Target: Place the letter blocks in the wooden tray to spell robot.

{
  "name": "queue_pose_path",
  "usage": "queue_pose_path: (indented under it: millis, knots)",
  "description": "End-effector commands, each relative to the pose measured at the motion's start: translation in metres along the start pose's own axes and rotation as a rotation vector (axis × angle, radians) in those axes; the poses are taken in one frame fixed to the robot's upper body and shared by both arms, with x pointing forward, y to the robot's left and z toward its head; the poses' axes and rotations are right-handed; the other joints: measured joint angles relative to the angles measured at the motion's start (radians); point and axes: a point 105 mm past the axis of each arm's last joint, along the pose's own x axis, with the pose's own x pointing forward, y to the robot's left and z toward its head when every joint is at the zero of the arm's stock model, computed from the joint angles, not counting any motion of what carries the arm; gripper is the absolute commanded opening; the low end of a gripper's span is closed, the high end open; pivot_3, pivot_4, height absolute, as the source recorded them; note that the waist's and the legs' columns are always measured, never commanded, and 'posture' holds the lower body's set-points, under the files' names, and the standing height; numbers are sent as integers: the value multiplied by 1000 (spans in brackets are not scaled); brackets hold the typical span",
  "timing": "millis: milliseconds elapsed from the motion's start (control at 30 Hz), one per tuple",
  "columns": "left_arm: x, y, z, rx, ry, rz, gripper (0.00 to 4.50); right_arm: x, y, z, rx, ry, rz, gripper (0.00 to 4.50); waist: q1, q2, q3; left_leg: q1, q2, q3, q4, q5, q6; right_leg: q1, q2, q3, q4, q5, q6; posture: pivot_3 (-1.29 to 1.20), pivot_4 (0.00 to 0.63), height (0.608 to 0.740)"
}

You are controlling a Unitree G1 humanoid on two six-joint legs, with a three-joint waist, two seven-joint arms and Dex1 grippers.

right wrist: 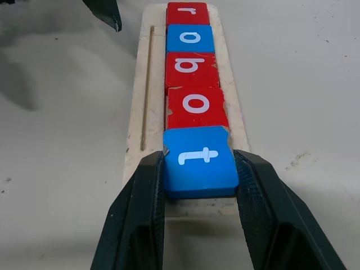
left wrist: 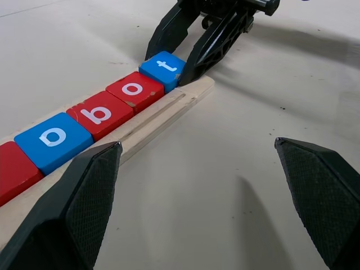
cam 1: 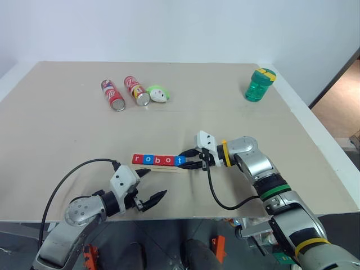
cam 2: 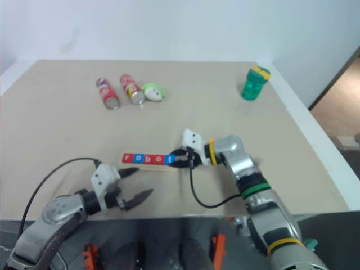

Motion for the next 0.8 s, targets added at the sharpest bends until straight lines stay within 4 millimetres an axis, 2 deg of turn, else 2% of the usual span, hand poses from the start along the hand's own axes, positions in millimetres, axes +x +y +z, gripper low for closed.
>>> queue_pose_path:
  millis: [33, 200, 233, 433, 467, 600, 700, 800]
  knots:
    - [0, -3, 11, 31, -33, -7, 4500, -1, -7, 8, -18, -9, -16, 1196, -1, 0, 0, 0, 0, 0, 0, 0, 0, 0, 0, 0, 0, 0, 0, 0, 150, 740]
    - [-1, -3, 11, 33, -30, -2, 4500, -3, -7, 3, 20, 8, -6, 1196, -1, 0, 0, 0, 1, 0, 0, 0, 0, 0, 0, 0, 0, 0, 0, 0, 150, 740]
    - [-1, -3, 11, 33, -30, -1, 4500, -3, -7, 3, 18, 6, -8, 2234, -1, 0, 0, 0, 1, 0, 0, 0, 0, 0, 0, 0, 0, 0, 0, 0, 150, 740]
    - [-2, 1, 13, 41, -33, 7, 4500, -8, -15, 15, 24, -46, -56, 4323, -1, 0, 0, 0, 0, 0, 0, 0, 0, 0, 0, 0, 0, 0, -1, 0, 150, 740]
    - [-3, 2, 13, 43, -34, 8, 4500, -9, -16, 19, 26, -58, -62, 4480, -1, 0, 0, 0, 0, 0, 0, 0, 0, 0, 0, 0, 0, 0, -1, 0, 150, 740]
    - [-4, 6, 14, 50, -33, 11, 4500, -15, -18, 29, 41, -97, -83, 4480, -1, 0, 0, 0, 0, 0, 0, 0, 0, 0, 0, 0, 0, 0, -1, 0, 150, 740]
    - [-6, 9, 13, 55, -28, 18, 4500, -26, -33, 41, 143, -198, -227, 4480, -1, 0, 0, 0, 0, 0, 0, 0, 0, -1, 0, 0, 0, 0, -1, 0, 150, 740]
    - [-7, 10, 12, 51, -29, 29, 4500, -33, -40, 35, 241, -260, -374, 4480, 0, 0, 0, -1, 0, -1, 0, 0, 0, -1, 0, 0, 0, 0, -1, 0, 150, 740]
